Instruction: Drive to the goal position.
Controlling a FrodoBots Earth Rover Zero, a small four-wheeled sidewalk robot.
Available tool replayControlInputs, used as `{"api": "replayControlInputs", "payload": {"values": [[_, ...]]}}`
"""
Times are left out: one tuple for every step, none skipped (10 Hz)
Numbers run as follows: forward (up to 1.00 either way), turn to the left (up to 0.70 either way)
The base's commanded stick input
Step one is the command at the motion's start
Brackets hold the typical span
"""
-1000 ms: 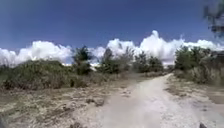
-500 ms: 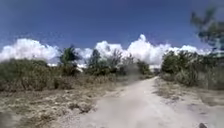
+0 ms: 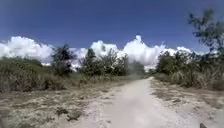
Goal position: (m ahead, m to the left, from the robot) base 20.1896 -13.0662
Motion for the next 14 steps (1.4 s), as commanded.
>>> {"api": "replayControlInputs", "payload": {"values": [[0.45, 0.02], [0.45, 0.02], [0.45, 0.02], [0.45, 0.02], [0.45, 0.02], [0.45, 0.02], [0.45, 0.02], [0.45, 0.02], [0.45, 0.02], [0.45, 0.02], [0.45, 0.02], [0.45, 0.02], [0.45, 0.02], [0.45, 0.02]]}}
